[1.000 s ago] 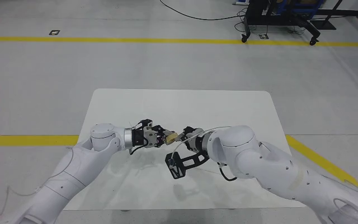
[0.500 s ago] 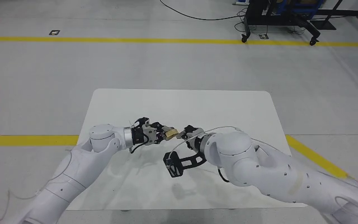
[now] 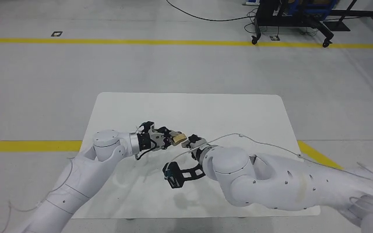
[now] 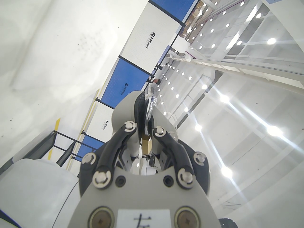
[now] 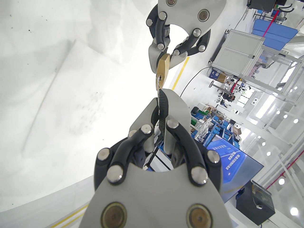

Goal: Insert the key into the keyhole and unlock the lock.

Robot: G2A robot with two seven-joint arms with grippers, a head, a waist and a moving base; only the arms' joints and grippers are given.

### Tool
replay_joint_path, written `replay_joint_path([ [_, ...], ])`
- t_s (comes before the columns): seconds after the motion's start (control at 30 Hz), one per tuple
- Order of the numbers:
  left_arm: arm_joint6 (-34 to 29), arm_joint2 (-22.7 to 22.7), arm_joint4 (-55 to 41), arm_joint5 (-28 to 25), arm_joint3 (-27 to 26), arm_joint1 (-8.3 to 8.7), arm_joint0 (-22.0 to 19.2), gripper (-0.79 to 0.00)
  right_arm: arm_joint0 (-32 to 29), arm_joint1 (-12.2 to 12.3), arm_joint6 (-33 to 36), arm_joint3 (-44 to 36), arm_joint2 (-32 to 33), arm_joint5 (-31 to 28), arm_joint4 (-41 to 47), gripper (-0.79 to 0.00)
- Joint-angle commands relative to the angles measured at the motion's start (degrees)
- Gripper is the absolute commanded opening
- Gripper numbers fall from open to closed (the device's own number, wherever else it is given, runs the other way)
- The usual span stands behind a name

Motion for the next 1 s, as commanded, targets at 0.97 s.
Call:
replay_joint_path([
  [0.97, -0.08, -3.43, 0.40, 1.71, -0.41, -1.28, 1.98, -0.785, 6.10, -3.73, 4.84, 3.01, -4.56, 4.83, 4.26, -0.785],
])
